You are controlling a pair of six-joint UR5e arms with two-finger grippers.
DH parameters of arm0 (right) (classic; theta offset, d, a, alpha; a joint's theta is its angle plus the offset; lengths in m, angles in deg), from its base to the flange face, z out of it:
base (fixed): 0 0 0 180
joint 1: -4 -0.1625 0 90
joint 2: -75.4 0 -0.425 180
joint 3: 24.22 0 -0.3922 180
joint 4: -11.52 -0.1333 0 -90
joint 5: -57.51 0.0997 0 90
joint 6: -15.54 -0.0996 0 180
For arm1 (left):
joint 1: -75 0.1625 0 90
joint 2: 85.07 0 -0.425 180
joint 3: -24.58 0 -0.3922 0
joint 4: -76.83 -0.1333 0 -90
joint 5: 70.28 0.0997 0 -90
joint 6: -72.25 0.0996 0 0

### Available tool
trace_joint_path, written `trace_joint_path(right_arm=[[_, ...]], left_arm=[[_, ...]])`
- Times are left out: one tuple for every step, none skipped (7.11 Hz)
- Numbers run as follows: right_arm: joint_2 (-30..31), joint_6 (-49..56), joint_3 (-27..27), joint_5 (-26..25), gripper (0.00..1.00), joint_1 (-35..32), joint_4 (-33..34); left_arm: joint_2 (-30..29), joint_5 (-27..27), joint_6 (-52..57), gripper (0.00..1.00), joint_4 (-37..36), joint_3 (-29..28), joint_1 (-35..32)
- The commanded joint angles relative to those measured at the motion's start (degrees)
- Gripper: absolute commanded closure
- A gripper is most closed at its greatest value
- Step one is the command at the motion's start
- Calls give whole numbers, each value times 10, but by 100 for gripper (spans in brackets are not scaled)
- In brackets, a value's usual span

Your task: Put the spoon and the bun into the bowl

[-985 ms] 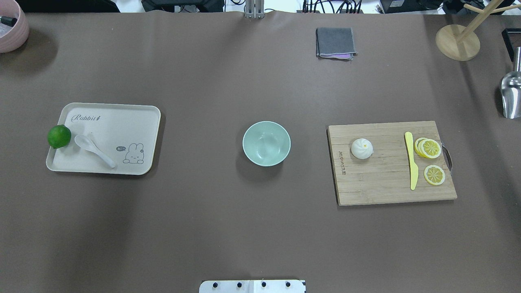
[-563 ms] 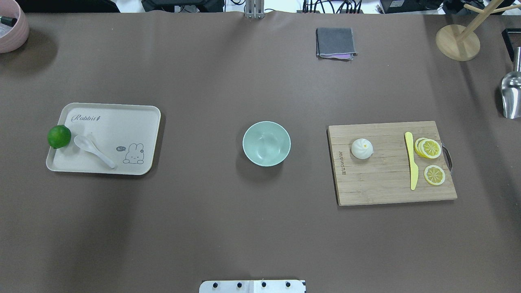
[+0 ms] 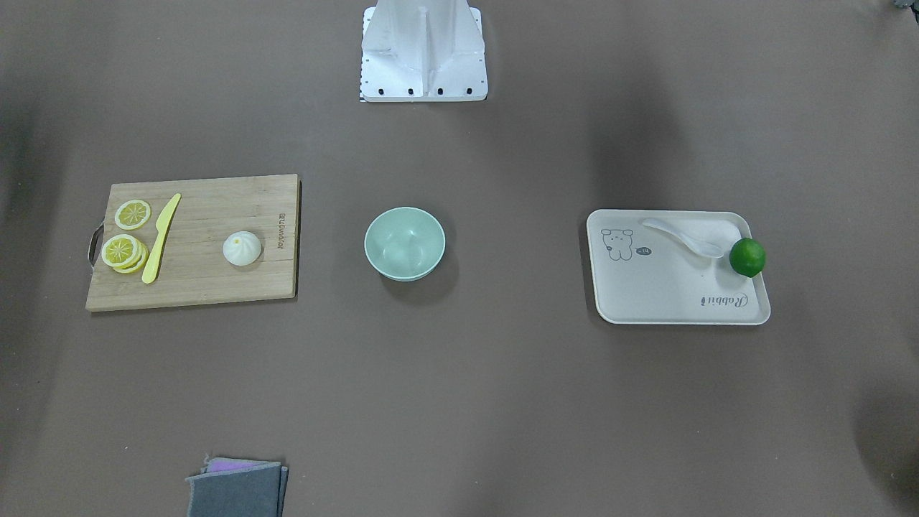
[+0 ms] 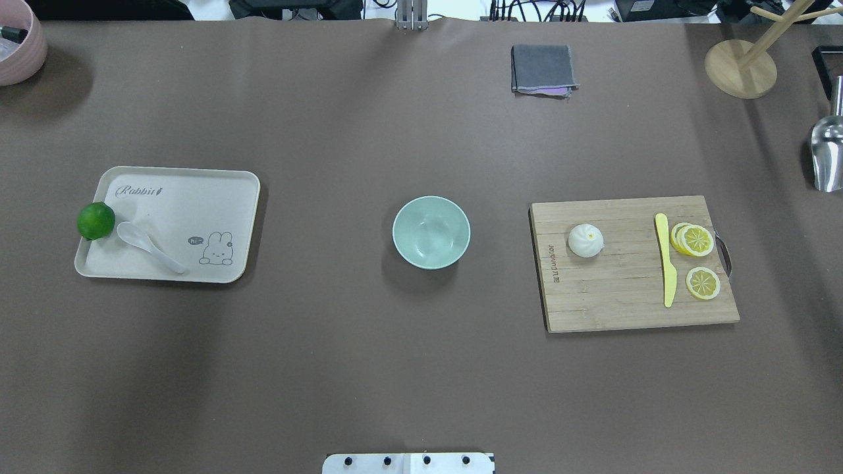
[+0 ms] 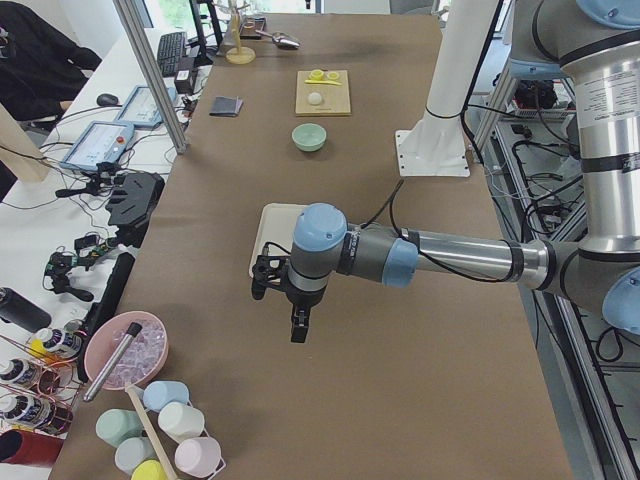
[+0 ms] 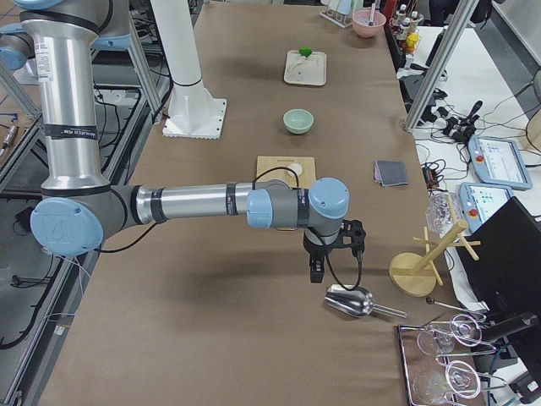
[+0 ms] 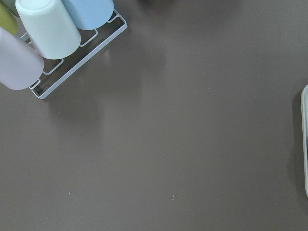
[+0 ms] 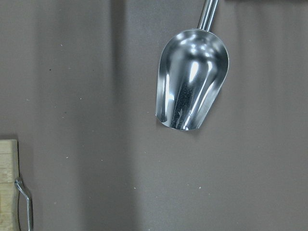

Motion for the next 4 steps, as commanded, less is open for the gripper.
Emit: trace_joint_path(right_arm=[[1, 3, 0, 1, 0, 0, 0], [-1, 7, 2, 1, 0, 0, -1], [-1, 3, 6, 1, 0, 1, 0], [0, 1, 6, 1, 0, 1, 0]], left_arm=[[0, -6, 0, 2, 1, 1, 0], [0, -13, 0, 2, 0, 1, 0], [0, -16, 0, 2, 0, 0, 0], [0, -16, -1, 2, 0, 1, 0]])
